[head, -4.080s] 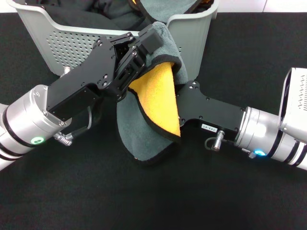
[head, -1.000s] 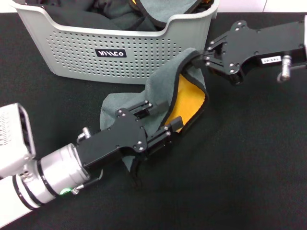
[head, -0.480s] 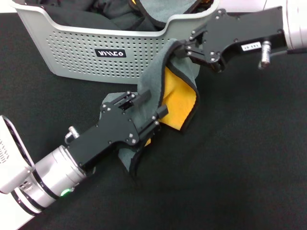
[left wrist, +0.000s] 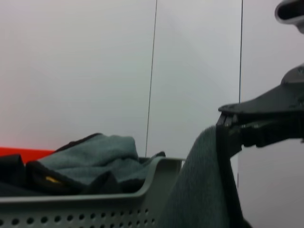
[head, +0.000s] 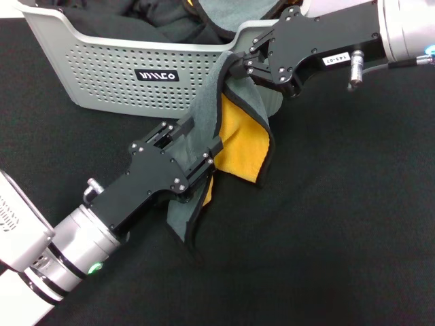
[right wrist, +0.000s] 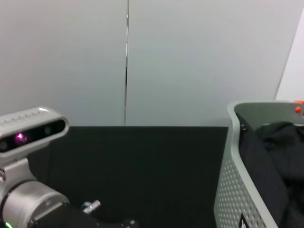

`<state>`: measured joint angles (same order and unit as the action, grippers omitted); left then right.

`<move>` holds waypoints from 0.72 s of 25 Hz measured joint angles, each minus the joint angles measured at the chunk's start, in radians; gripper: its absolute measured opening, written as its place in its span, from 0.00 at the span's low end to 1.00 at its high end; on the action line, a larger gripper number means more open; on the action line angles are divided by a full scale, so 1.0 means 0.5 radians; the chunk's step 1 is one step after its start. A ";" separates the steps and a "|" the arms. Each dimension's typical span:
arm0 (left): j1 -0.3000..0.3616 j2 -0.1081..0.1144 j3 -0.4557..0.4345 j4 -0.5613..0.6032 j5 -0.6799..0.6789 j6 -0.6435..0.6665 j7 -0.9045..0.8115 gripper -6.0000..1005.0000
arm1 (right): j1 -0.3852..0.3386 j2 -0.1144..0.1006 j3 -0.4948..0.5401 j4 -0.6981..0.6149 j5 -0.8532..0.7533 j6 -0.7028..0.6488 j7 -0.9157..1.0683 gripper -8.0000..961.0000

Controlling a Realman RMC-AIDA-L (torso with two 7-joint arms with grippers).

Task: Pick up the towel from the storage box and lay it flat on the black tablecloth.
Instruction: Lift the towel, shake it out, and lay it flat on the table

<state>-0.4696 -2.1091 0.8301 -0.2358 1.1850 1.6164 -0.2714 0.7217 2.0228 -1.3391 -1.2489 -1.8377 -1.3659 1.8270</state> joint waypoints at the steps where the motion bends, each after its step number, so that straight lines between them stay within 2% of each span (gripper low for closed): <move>1: 0.001 0.000 0.000 0.000 -0.001 -0.012 0.003 0.58 | 0.002 0.000 -0.004 0.000 0.006 0.001 0.000 0.02; 12: 0.026 0.000 0.000 -0.031 0.006 0.098 0.076 0.57 | 0.019 0.002 -0.023 0.002 0.016 0.112 0.001 0.02; 18: 0.022 0.000 -0.018 -0.034 -0.001 -0.022 0.176 0.57 | 0.036 0.005 -0.055 -0.001 0.038 0.116 0.002 0.02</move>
<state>-0.4585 -2.1092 0.8212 -0.2528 1.1843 1.6056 -0.1835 0.7396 2.0250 -1.3667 -1.2497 -1.8188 -1.3078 1.8279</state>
